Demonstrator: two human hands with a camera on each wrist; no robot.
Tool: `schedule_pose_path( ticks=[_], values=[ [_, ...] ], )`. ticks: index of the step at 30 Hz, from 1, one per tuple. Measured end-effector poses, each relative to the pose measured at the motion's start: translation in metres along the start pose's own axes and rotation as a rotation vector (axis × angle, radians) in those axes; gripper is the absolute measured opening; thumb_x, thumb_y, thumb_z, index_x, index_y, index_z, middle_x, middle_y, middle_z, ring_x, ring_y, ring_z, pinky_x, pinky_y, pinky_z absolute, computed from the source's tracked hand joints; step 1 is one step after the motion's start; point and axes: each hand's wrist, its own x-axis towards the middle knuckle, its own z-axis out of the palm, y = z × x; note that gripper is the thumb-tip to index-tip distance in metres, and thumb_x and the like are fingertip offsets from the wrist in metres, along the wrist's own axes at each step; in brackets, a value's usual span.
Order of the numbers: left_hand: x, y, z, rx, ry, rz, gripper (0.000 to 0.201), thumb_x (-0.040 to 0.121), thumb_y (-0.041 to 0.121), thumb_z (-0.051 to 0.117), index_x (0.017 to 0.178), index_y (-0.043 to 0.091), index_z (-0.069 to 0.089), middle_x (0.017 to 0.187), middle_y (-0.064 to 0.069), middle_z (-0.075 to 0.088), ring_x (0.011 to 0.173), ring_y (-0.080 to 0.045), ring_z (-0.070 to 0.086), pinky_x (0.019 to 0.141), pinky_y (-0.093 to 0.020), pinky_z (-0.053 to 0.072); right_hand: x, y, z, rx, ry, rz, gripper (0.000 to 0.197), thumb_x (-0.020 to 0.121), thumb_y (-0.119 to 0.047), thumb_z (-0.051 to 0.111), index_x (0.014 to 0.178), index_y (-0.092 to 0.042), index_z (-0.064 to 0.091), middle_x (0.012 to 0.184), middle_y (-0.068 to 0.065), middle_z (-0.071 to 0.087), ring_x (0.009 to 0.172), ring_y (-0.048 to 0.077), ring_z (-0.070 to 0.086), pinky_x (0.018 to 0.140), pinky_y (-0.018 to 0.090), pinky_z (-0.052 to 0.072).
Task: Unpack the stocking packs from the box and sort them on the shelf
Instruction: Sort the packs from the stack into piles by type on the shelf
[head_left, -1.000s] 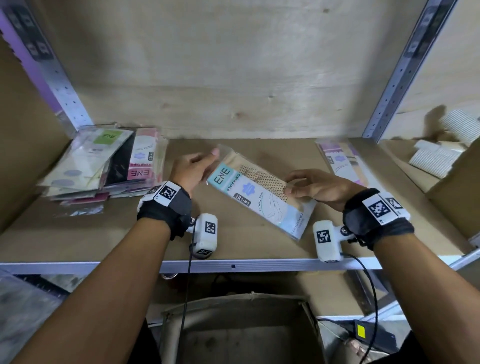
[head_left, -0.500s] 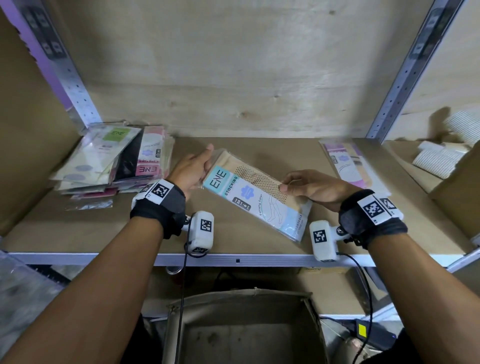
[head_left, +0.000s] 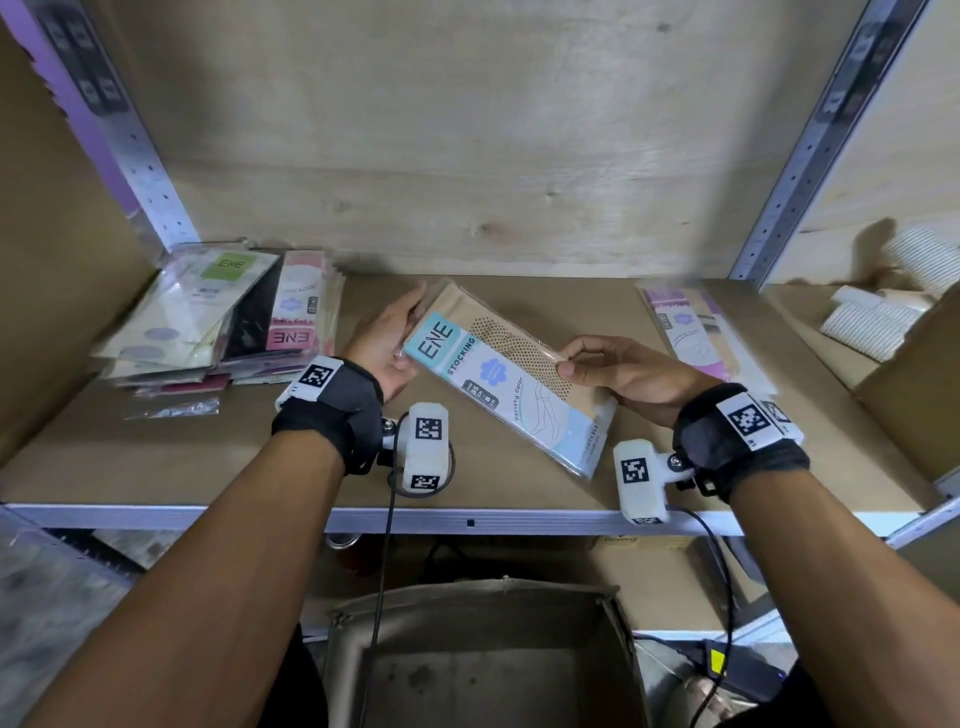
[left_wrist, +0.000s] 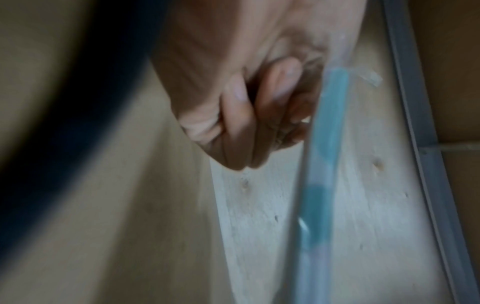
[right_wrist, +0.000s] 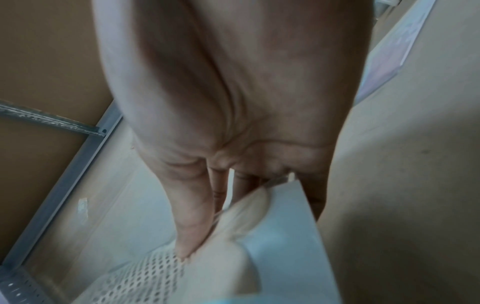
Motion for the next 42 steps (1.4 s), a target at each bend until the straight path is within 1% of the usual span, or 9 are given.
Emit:
schedule_pose_path(
  ticks=[4, 7, 9, 14, 18, 23, 28, 36, 42],
  values=[
    [0.004, 0.001, 0.006, -0.186, 0.17, 0.011, 0.05, 0.096, 0.059, 0.048, 0.109, 0.013, 0.061, 0.079, -0.007, 0.066, 0.057, -0.014, 0.058, 0.036, -0.018, 0.038, -0.002, -0.002, -0.005, 0.097, 0.065, 0.026, 0.009, 0.09, -0.01, 0.065, 0.099, -0.006, 0.066, 0.112, 0.02, 0.064, 0.101, 0.031, 0.053, 0.087, 0.043, 0.036],
    [0.005, -0.002, 0.011, -0.119, 0.101, -0.017, 0.072, 0.095, 0.069, 0.035, 0.111, 0.007, 0.067, 0.089, -0.009, 0.072, 0.064, -0.016, 0.062, 0.05, -0.021, 0.049, -0.001, -0.005, -0.006, 0.207, 0.165, 0.025, 0.004, 0.089, -0.013, 0.068, 0.093, -0.013, 0.067, 0.103, 0.01, 0.071, 0.088, 0.026, 0.063, 0.07, 0.029, 0.051],
    [0.002, -0.008, 0.018, 0.068, 0.013, -0.037, 0.071, 0.09, 0.071, 0.045, 0.11, 0.007, 0.067, 0.097, -0.012, 0.077, 0.074, -0.021, 0.072, 0.06, -0.026, 0.057, 0.001, -0.006, -0.006, 0.269, 0.231, 0.031, 0.005, 0.089, -0.014, 0.07, 0.09, -0.017, 0.066, 0.1, 0.008, 0.072, 0.077, 0.02, 0.065, 0.06, 0.027, 0.052],
    [-0.012, -0.029, 0.043, 0.409, -0.33, -0.111, 0.044, 0.087, 0.032, 0.075, 0.122, 0.009, 0.065, 0.117, -0.015, 0.072, 0.097, -0.027, 0.074, 0.078, -0.031, 0.06, 0.006, -0.001, 0.001, 0.305, 0.353, 0.045, 0.021, 0.086, -0.014, 0.074, 0.102, -0.013, 0.06, 0.093, 0.017, 0.058, 0.059, 0.016, 0.043, 0.047, 0.023, 0.035],
    [-0.011, -0.033, 0.051, 0.46, -0.293, -0.015, 0.034, 0.087, 0.007, 0.073, 0.119, -0.001, 0.063, 0.11, -0.015, 0.074, 0.085, -0.02, 0.075, 0.069, -0.025, 0.06, 0.006, -0.001, 0.001, 0.256, 0.388, 0.045, 0.025, 0.085, -0.008, 0.073, 0.107, -0.01, 0.06, 0.089, 0.01, 0.066, 0.063, 0.017, 0.054, 0.046, 0.022, 0.04],
    [-0.005, -0.038, 0.068, 0.476, -0.161, 0.02, 0.035, 0.08, 0.002, 0.079, 0.11, -0.007, 0.063, 0.095, -0.013, 0.076, 0.074, -0.019, 0.076, 0.06, -0.025, 0.059, 0.0, 0.005, -0.016, 0.123, 0.38, 0.084, 0.037, 0.084, 0.004, 0.068, 0.12, -0.001, 0.06, 0.104, 0.015, 0.068, 0.083, 0.022, 0.063, 0.07, 0.032, 0.049],
    [0.002, -0.045, 0.099, 0.469, -0.109, 0.032, 0.041, 0.076, 0.001, 0.082, 0.111, -0.01, 0.063, 0.1, -0.018, 0.075, 0.077, -0.023, 0.077, 0.062, -0.027, 0.06, -0.008, 0.012, -0.043, 0.012, 0.453, 0.059, 0.039, 0.081, 0.004, 0.072, 0.118, -0.004, 0.064, 0.091, 0.009, 0.072, 0.074, 0.017, 0.07, 0.058, 0.022, 0.054],
    [0.031, -0.062, 0.173, 0.544, -0.22, 0.055, 0.037, 0.081, -0.011, 0.073, 0.116, -0.009, 0.063, 0.085, -0.003, 0.07, 0.065, -0.008, 0.072, 0.062, -0.021, 0.06, -0.026, 0.033, -0.112, -0.106, 0.744, 0.109, 0.038, 0.071, -0.009, 0.087, 0.103, -0.011, 0.067, 0.096, 0.01, 0.072, 0.079, 0.025, 0.073, 0.065, 0.041, 0.061],
    [0.048, -0.076, 0.226, 0.573, -0.287, -0.013, 0.038, 0.082, -0.01, 0.072, 0.118, -0.013, 0.061, 0.117, -0.023, 0.069, 0.093, -0.029, 0.073, 0.076, -0.031, 0.062, -0.043, 0.044, -0.153, -0.247, 0.803, 0.189, 0.042, 0.076, -0.013, 0.083, 0.115, -0.009, 0.068, 0.103, 0.007, 0.071, 0.102, 0.025, 0.067, 0.1, 0.043, 0.052]
  ],
)
